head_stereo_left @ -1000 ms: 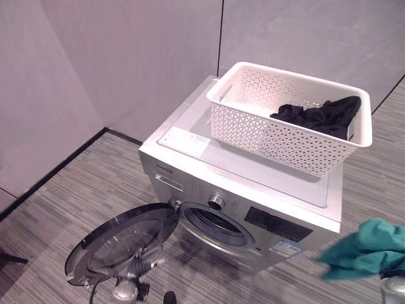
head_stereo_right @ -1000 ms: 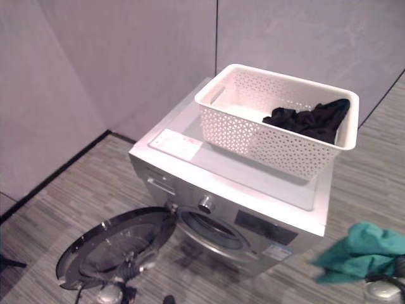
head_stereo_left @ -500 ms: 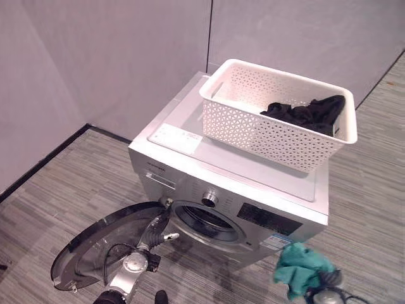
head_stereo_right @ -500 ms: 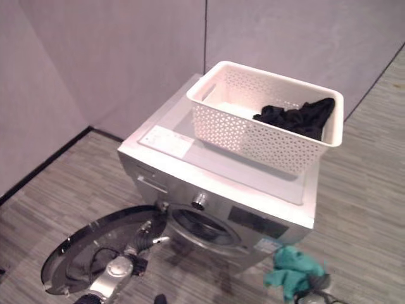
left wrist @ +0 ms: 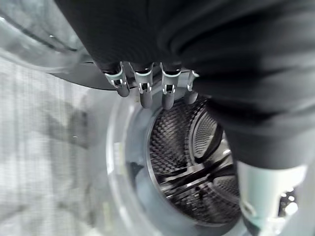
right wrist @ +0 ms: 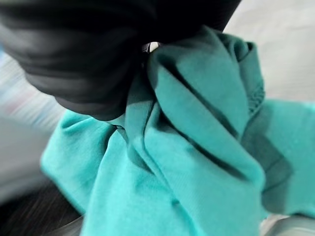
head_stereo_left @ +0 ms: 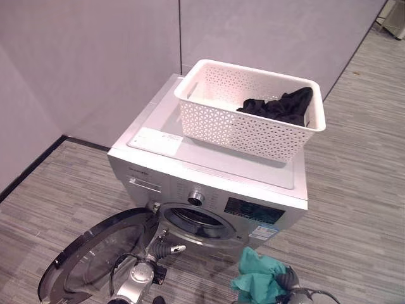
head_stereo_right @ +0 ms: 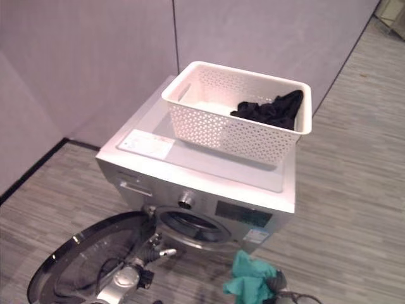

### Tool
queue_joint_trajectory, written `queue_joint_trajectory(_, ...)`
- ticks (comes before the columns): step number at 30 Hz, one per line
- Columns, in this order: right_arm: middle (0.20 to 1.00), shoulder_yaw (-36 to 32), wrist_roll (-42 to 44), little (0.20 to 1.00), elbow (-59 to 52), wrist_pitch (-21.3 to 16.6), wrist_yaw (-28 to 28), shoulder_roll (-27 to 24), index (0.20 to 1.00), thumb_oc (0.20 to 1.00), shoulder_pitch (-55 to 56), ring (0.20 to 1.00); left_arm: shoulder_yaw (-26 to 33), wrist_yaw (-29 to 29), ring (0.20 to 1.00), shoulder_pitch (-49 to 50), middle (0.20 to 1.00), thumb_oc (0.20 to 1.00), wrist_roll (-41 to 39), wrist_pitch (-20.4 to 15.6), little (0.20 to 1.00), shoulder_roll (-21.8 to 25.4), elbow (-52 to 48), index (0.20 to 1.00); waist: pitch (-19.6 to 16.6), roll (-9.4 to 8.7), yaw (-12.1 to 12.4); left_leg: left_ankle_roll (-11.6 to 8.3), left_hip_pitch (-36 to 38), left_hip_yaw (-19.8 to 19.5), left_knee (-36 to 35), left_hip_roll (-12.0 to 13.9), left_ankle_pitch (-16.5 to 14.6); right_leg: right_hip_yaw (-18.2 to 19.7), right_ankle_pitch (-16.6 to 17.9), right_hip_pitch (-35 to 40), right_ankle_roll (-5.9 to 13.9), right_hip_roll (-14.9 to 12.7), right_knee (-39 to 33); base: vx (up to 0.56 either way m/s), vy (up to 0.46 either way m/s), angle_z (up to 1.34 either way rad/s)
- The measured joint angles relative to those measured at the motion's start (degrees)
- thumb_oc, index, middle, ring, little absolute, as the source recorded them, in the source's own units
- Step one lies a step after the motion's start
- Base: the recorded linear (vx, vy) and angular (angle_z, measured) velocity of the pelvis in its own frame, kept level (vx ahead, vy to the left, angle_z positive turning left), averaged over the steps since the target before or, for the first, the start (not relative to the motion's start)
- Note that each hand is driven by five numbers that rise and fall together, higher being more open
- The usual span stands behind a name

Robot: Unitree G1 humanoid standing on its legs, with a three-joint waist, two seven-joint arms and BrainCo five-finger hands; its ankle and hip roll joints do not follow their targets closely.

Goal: Grab the laundry basket,head to the washer,open it,put in the laundry and shut it.

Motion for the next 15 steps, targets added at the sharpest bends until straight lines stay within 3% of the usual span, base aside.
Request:
queue_joint_trajectory(7,0.200,10.8,4.5,0.200,-1.8,-2.2,0.1,1.9,0.200,0.200,-14.6,0.200,-9.7,2.3,1.000,-5.2,1.000,1.000,13.5,-0.1,1.000,3.6,-2.8,1.000,6.4,0.18,2.8,0.19,-4.3,-3.4,0.1,-0.4,1.9,-3.5,0.2,-2.0,0.03,0.1,0.5,-0.13,-0.010,0.25)
queue_joint_trajectory(15,0.200,20.1,12.5,0.200,-1.8,-5.2,-4.8,7.3,0.200,0.200,-31.7,0.200,-12.6,15.9,1.000,-23.8,1.000,1.000,25.9,0.7,1.000,0.9,8.4,1.000,14.1,-2.05,6.8,0.21,-9.2,-6.9,2.1,-0.6,2.6,-6.8,0.0,-4.6,0.05,0.4,2.0,-0.10,-0.061,0.22)
